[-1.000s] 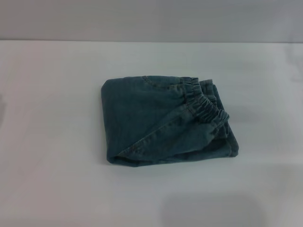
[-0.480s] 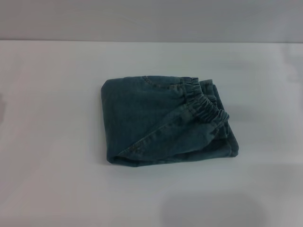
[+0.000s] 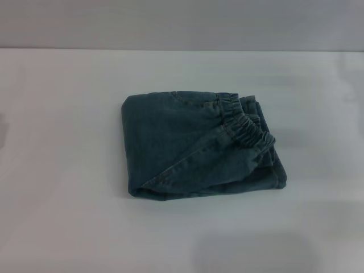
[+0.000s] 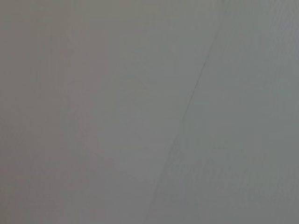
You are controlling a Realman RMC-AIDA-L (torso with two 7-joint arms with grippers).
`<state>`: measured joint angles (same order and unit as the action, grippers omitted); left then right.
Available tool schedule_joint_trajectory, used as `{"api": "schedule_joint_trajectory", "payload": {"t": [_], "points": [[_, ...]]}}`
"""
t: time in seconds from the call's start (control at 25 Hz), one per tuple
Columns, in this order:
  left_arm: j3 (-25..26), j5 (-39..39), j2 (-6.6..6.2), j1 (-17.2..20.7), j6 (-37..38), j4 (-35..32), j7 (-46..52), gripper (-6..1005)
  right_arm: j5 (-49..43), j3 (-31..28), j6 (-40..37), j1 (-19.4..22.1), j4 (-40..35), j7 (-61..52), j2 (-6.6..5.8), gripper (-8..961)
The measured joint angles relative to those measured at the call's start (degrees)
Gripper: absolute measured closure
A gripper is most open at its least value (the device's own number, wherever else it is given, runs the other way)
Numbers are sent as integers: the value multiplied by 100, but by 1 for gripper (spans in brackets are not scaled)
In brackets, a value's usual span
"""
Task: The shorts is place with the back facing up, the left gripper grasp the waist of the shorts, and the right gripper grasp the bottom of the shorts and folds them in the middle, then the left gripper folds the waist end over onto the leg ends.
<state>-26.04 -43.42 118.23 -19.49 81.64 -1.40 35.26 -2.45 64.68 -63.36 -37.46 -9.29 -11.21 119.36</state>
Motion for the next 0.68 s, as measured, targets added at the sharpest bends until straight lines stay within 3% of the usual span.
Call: {"api": "schedule_joint_trajectory", "payload": {"t": [0.68], "points": [[-35,-7,-16,36,-285,-60,-75,186,-26,80,-82,-91,183,-33,45,396]]}}
